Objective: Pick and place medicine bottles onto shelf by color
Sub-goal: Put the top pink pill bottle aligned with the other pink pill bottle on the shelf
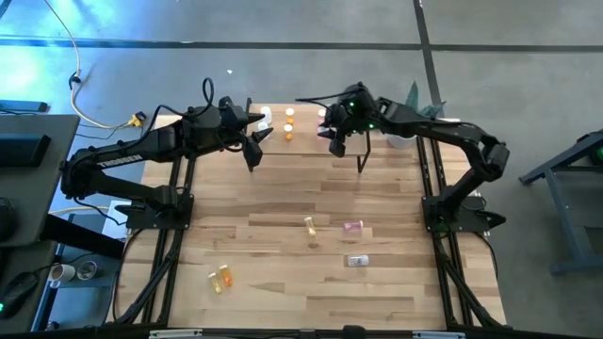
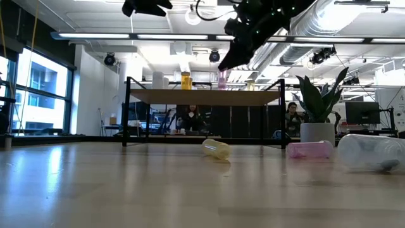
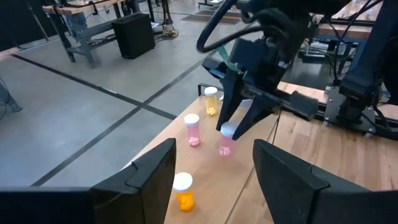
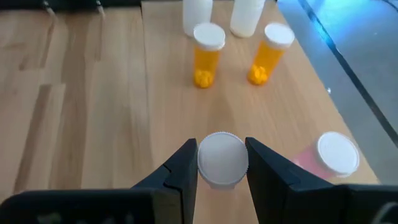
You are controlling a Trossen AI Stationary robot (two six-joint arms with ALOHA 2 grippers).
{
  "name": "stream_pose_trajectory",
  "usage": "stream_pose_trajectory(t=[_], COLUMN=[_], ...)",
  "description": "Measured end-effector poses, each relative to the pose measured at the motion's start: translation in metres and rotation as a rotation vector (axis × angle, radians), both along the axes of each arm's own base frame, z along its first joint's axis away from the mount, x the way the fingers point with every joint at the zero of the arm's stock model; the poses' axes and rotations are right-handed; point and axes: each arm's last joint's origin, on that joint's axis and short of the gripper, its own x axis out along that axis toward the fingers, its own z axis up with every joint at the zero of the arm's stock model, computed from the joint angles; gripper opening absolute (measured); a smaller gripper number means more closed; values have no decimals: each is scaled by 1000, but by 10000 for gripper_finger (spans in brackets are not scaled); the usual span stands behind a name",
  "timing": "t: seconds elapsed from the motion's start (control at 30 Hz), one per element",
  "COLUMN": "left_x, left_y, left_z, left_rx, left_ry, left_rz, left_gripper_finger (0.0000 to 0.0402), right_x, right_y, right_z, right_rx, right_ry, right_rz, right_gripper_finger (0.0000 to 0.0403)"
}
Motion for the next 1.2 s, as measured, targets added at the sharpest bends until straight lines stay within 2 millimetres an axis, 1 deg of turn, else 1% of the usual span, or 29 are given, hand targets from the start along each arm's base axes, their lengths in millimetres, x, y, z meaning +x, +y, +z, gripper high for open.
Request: stream_pose_trajectory(t=[0.23, 0.67, 0.77, 0.9, 1.0, 1.2], left_x=[0, 0, 0, 0, 0, 0], left_y=[0, 0, 0, 0, 0, 0], left_z=[0, 0, 0, 0, 0, 0], left_rx=[0, 0, 0, 0, 0, 0], left_ry=[0, 0, 0, 1, 1, 1], left_rz=[0, 0, 0, 0, 0, 0], left_gripper_finger=[205, 205, 204, 204, 204, 204], right_x=[3, 3, 3, 2, 2, 2], right_y=[-2, -3, -3, -3, -4, -5], right_z=[-9, -10, -10, -14, -14, -13], right_rx=[-9, -16, -16, -7, -31, -42], right_ry=[38, 58, 59, 87, 92, 91], right_rz=[3, -17, -17, -25, -52, -62], right_gripper_finger=[99, 99, 111, 141, 158, 168])
